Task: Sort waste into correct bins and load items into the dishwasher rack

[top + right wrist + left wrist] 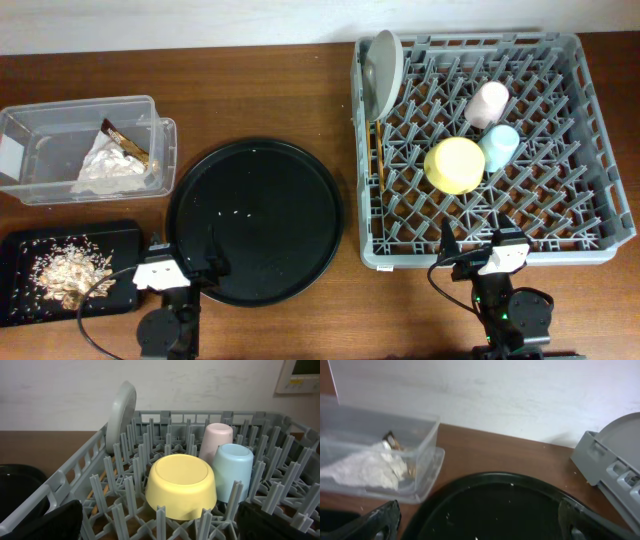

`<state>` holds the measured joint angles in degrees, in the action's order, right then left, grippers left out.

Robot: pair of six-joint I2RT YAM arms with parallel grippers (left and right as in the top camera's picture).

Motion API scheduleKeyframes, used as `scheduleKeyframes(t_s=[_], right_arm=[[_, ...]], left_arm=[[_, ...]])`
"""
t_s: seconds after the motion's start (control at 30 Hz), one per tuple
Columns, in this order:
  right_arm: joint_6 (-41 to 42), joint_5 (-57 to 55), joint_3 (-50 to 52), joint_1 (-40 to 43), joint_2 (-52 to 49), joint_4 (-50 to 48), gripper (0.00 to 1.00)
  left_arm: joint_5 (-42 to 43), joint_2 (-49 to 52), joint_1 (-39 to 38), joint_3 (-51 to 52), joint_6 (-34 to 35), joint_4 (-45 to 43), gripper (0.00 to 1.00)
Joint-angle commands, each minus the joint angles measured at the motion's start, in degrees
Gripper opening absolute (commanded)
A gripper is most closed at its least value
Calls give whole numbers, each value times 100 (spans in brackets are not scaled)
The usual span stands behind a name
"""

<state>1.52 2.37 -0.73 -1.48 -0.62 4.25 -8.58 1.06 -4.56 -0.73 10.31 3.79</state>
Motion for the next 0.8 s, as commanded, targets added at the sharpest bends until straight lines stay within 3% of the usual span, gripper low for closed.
scheduleKeyframes(t_s=[0.0,0.13,0.77], right_arm=[[20,-28,42,37,44,9,98],[20,-28,42,37,44,9,98],[20,-28,42,37,44,7,98]], left_arm=[[17,-79,-26,22,-605,28,99],[129,-79,-26,20,-1515,55,99],[146,-76,-26,20,-1515,35,99]])
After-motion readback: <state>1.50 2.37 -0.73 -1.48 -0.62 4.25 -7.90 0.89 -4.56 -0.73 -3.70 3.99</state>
